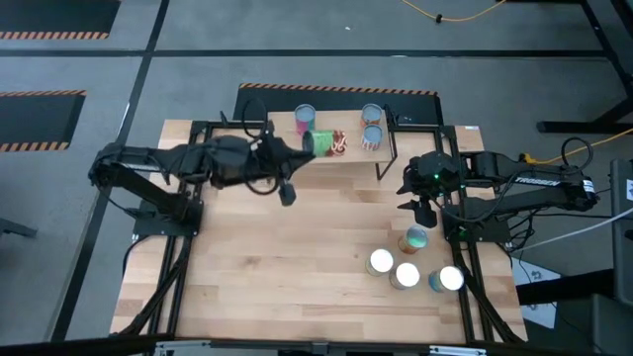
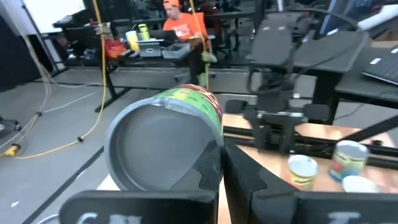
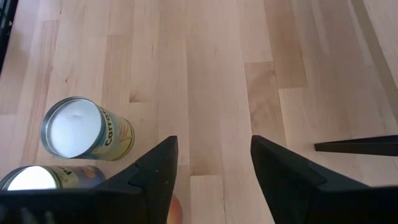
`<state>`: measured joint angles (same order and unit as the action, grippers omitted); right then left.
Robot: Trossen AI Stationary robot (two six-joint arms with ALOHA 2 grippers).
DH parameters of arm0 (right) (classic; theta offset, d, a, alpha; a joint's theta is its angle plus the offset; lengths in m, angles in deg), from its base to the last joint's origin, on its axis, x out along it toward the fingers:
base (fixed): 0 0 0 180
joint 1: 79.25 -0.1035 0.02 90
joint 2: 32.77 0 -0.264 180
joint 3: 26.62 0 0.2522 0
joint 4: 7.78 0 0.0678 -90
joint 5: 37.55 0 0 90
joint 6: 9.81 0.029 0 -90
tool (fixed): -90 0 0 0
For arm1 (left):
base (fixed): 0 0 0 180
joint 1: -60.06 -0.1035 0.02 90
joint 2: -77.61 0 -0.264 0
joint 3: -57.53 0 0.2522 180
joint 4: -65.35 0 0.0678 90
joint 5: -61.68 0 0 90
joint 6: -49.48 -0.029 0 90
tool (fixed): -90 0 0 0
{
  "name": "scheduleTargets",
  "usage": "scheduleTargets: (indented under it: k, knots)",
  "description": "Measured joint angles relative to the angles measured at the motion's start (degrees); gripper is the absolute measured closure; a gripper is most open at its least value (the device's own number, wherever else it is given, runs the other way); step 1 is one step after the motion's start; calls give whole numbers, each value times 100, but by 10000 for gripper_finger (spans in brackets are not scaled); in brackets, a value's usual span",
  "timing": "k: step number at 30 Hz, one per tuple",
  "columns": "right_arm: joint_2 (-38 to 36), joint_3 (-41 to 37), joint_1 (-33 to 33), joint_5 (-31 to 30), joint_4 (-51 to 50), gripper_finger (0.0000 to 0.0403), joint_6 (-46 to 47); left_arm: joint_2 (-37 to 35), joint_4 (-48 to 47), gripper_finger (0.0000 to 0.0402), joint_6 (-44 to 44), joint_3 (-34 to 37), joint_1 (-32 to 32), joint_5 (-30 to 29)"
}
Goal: Pick and place cans onto a shelf
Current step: Put the green canned vegetable on the shelf
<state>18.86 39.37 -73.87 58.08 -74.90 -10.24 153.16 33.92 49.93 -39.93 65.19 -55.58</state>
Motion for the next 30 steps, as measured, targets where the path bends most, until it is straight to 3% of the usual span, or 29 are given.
scheduleTargets:
  k: [13, 19, 22, 30]
  knots:
    - [-4, 0, -1, 0, 2, 195, -2, 402, 77, 401, -16, -8, -1021, 871]
    - [-4, 1, 0, 0, 39, 195, -4, 591, -312, 401, 30, -159, -1275, 900]
    - [-4, 2, 1, 0, 42, 195, -4, 854, -590, 401, 36, -597, -1354, 897]
    - [-2, 2, 0, 0, 53, 195, -25, 1787, -2400, 401, 46, -2279, -1602, 897]
